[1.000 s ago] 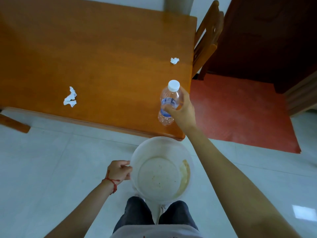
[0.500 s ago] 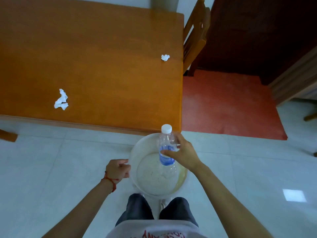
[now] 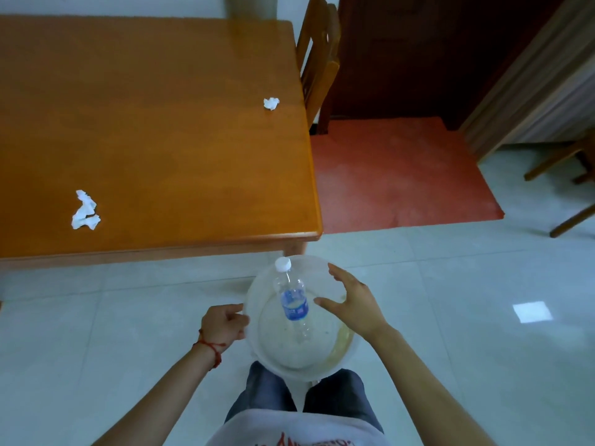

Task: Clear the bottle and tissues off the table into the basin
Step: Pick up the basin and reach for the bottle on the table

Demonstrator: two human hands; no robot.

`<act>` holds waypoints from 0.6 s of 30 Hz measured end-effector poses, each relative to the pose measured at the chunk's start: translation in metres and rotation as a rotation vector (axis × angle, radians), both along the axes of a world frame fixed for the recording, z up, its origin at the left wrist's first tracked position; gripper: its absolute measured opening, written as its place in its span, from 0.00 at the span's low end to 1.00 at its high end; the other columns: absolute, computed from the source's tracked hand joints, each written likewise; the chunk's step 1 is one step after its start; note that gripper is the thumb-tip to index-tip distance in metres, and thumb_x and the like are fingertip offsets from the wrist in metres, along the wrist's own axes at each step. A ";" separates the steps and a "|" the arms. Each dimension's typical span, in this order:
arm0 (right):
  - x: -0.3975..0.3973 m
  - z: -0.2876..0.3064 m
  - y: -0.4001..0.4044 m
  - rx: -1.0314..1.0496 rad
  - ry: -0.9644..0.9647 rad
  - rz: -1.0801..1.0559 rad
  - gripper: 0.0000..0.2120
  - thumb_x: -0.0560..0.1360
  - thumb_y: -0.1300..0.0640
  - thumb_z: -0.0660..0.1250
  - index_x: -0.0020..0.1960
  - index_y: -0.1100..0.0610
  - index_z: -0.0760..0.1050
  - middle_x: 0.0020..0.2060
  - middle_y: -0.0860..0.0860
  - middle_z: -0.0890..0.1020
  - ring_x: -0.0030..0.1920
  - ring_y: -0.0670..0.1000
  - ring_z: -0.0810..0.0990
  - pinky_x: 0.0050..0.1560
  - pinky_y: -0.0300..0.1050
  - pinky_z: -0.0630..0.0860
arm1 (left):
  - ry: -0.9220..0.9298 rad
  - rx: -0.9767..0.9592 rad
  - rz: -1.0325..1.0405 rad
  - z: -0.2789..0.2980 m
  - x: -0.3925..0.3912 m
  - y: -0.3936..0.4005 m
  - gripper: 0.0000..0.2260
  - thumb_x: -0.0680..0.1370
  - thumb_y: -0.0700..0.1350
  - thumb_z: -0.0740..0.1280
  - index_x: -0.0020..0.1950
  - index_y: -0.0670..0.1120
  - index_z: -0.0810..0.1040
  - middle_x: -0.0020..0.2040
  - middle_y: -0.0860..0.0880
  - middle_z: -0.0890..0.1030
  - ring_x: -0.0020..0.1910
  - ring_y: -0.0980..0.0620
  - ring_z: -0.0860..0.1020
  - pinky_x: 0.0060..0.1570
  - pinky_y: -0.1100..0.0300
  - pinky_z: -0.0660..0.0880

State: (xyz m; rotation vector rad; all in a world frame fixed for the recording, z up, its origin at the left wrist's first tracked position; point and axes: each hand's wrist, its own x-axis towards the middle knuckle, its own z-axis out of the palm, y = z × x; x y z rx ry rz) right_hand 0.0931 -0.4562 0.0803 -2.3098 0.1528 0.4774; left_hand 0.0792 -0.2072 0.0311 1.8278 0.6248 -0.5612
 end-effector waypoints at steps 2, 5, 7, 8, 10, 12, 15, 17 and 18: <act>-0.012 0.000 -0.008 0.021 -0.023 -0.065 0.33 0.69 0.47 0.71 0.70 0.50 0.62 0.67 0.48 0.71 0.65 0.49 0.70 0.64 0.45 0.68 | 0.003 0.010 -0.044 0.001 0.001 -0.006 0.14 0.71 0.32 0.65 0.56 0.37 0.79 0.39 0.43 0.81 0.36 0.46 0.78 0.42 0.53 0.82; -0.035 -0.001 -0.026 0.031 -0.071 -0.177 0.30 0.70 0.48 0.71 0.68 0.51 0.64 0.66 0.49 0.72 0.64 0.50 0.71 0.63 0.45 0.69 | -0.002 0.010 -0.100 0.001 0.001 -0.019 0.13 0.71 0.32 0.66 0.55 0.37 0.80 0.37 0.44 0.82 0.36 0.45 0.78 0.36 0.58 0.82; -0.050 -0.002 -0.043 0.016 -0.105 -0.260 0.28 0.70 0.50 0.70 0.67 0.52 0.66 0.65 0.50 0.73 0.63 0.51 0.72 0.61 0.45 0.69 | -0.016 0.008 -0.135 0.002 0.000 -0.029 0.13 0.70 0.32 0.66 0.53 0.38 0.81 0.28 0.53 0.82 0.34 0.47 0.79 0.29 0.66 0.79; -0.056 -0.004 -0.053 -0.003 -0.117 -0.299 0.26 0.71 0.51 0.70 0.66 0.53 0.67 0.64 0.50 0.73 0.63 0.52 0.72 0.62 0.45 0.69 | -0.026 0.005 -0.154 0.003 0.000 -0.035 0.12 0.70 0.32 0.66 0.52 0.38 0.81 0.25 0.56 0.81 0.34 0.47 0.79 0.28 0.67 0.78; -0.069 -0.007 -0.076 -0.046 -0.105 -0.369 0.25 0.72 0.52 0.69 0.66 0.54 0.67 0.65 0.52 0.73 0.64 0.53 0.71 0.63 0.46 0.68 | -0.044 0.000 -0.190 0.005 -0.002 -0.050 0.13 0.70 0.32 0.66 0.51 0.40 0.82 0.24 0.56 0.81 0.34 0.47 0.80 0.30 0.66 0.79; -0.077 -0.011 -0.099 -0.073 -0.063 -0.421 0.24 0.73 0.52 0.68 0.67 0.55 0.67 0.65 0.52 0.73 0.64 0.53 0.71 0.63 0.48 0.69 | -0.059 -0.009 -0.200 0.009 -0.002 -0.069 0.13 0.70 0.32 0.65 0.49 0.43 0.83 0.24 0.55 0.81 0.35 0.46 0.80 0.30 0.66 0.79; -0.083 -0.015 -0.136 -0.028 -0.007 -0.471 0.20 0.74 0.54 0.66 0.65 0.55 0.70 0.62 0.53 0.76 0.57 0.51 0.76 0.57 0.47 0.74 | -0.063 -0.020 -0.184 0.012 0.000 -0.103 0.13 0.70 0.31 0.64 0.50 0.42 0.82 0.28 0.49 0.80 0.35 0.46 0.78 0.31 0.65 0.80; -0.084 -0.017 -0.162 0.009 0.025 -0.480 0.16 0.75 0.55 0.65 0.62 0.55 0.73 0.58 0.52 0.78 0.51 0.49 0.78 0.53 0.44 0.76 | -0.062 -0.019 -0.172 0.013 0.001 -0.128 0.15 0.70 0.31 0.64 0.55 0.38 0.80 0.32 0.45 0.80 0.34 0.47 0.78 0.32 0.64 0.80; -0.083 -0.016 -0.176 0.030 0.036 -0.489 0.15 0.75 0.56 0.65 0.61 0.55 0.74 0.56 0.53 0.80 0.48 0.49 0.79 0.50 0.43 0.76 | -0.063 -0.014 -0.177 0.013 0.002 -0.141 0.15 0.70 0.31 0.65 0.56 0.37 0.79 0.35 0.43 0.80 0.35 0.47 0.78 0.32 0.65 0.80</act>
